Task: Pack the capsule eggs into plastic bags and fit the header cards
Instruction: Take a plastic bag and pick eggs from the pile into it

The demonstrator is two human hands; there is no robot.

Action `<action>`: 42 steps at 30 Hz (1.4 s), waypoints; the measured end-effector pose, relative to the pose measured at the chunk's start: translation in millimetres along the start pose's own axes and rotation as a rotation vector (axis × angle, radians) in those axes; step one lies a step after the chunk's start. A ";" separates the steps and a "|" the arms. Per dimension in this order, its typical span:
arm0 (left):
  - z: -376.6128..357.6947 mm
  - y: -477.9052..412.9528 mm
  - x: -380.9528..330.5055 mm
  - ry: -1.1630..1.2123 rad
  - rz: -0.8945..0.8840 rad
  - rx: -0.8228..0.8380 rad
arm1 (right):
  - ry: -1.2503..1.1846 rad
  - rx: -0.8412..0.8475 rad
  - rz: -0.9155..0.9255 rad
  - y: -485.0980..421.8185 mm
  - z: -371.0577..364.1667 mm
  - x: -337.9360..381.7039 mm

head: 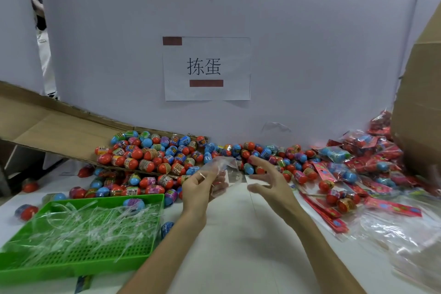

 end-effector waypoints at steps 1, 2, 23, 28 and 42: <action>2.9 -1.6 -2.1 0.010 -0.008 -0.023 | 0.069 -0.081 -0.019 -2.6 13.5 -5.0; 6.6 -2.7 -3.6 0.016 -0.016 -0.049 | 0.155 -0.142 -0.059 -4.6 24.9 -12.4; 8.6 -7.3 -4.9 0.083 -0.007 -0.065 | 0.869 0.164 -0.243 -138.7 -2.4 -87.4; 9.8 -8.8 -14.7 0.130 -0.028 -0.054 | 0.856 0.195 -0.005 -116.4 -40.2 -57.3; 11.9 -6.4 -14.3 0.095 0.008 -0.081 | -0.075 -0.271 -0.171 -64.7 31.6 -32.7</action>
Point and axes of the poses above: each hand's wrist, its own y-axis away from the middle knuckle, its own z-axis out of the back of the hand, x = y × z, the point moved 10 cm from there along -y, towards the middle knuckle, and after that the axes turned 1 degree about -x, right-handed, at the moved point
